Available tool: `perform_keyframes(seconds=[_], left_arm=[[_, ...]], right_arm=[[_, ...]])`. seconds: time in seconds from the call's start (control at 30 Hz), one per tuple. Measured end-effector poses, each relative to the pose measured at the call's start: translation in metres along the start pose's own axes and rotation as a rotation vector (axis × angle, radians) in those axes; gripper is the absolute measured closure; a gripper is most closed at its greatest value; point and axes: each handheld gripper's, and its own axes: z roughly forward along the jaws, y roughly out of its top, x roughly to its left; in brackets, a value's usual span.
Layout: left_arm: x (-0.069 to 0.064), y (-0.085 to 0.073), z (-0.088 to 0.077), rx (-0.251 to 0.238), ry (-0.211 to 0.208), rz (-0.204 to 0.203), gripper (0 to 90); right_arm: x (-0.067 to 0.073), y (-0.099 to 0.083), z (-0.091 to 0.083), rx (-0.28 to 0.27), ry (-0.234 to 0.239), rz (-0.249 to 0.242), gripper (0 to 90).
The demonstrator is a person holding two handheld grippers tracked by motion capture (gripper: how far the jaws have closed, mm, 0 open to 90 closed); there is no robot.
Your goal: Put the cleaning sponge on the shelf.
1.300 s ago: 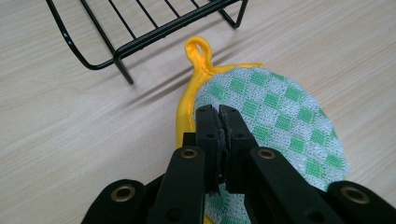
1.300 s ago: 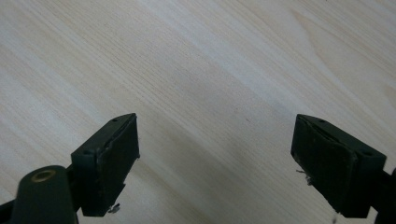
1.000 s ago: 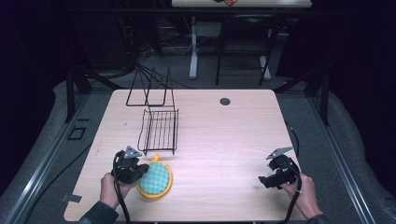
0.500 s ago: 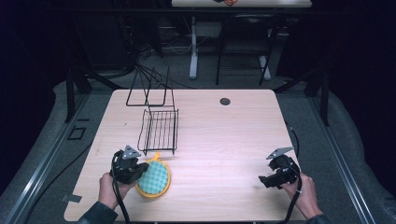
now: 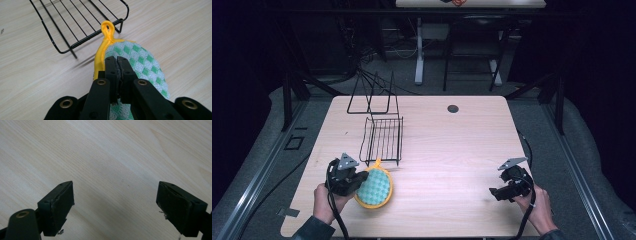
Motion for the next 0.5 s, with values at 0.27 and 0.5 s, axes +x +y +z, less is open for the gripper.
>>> perform_keyframes(seconds=[0.27,0.5], left_arm=[[-0.001,0.003,-0.007,-0.012,0.001,0.006,87.9],[-0.001,0.007,-0.012,-0.034,0.004,0.005,87.8]], right_arm=[[0.000,0.000,0.001,0.002,0.001,0.001,14.4],[0.000,0.000,0.001,0.004,-0.001,0.002,14.4]])
